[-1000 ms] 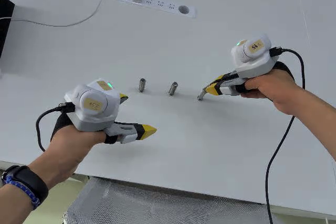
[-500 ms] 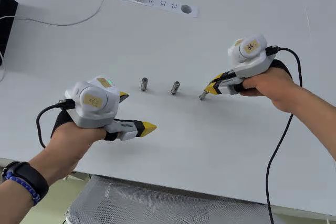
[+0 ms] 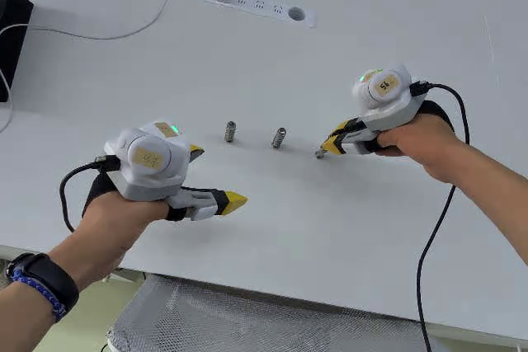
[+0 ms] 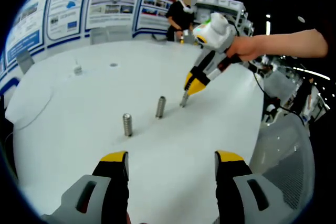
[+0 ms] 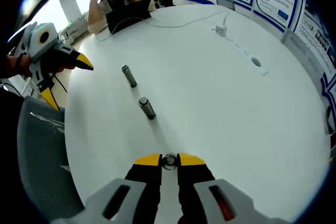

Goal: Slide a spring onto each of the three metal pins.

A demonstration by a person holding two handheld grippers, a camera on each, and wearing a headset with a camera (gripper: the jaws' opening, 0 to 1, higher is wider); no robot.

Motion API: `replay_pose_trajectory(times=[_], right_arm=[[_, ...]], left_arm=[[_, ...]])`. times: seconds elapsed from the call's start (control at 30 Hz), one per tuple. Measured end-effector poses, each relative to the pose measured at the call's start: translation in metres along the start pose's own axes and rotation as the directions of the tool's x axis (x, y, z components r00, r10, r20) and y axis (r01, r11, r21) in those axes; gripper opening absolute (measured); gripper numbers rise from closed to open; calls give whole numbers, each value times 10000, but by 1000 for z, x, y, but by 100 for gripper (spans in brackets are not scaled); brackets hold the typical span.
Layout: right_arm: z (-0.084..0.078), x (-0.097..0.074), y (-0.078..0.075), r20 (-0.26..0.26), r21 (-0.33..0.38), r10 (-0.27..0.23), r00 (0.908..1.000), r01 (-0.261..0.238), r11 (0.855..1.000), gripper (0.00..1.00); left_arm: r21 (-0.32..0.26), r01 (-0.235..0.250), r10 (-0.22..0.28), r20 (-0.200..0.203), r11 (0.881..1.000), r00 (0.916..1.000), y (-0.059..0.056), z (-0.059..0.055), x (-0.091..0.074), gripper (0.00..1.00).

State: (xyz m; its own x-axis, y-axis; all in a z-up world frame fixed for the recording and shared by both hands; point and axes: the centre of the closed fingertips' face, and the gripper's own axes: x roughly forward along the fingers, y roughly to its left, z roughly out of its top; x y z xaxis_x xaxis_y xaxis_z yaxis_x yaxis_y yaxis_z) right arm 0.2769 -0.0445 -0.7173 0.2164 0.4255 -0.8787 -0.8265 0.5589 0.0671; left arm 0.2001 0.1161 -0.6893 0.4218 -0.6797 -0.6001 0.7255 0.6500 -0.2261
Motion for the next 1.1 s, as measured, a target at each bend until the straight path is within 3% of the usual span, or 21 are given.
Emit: replay_pose_trajectory(times=[0.9, 1.1], right_arm=[[-9, 23, -3, 22, 335, -343, 9994, 342, 9989, 13], [-10, 22, -2, 52, 380, -352, 9994, 350, 9987, 19]], left_arm=[[-210, -32, 30, -100, 9998, 9999, -2, -6, -2, 67], [-291, -83, 80, -98, 9995, 9999, 0, -9, -5, 67]])
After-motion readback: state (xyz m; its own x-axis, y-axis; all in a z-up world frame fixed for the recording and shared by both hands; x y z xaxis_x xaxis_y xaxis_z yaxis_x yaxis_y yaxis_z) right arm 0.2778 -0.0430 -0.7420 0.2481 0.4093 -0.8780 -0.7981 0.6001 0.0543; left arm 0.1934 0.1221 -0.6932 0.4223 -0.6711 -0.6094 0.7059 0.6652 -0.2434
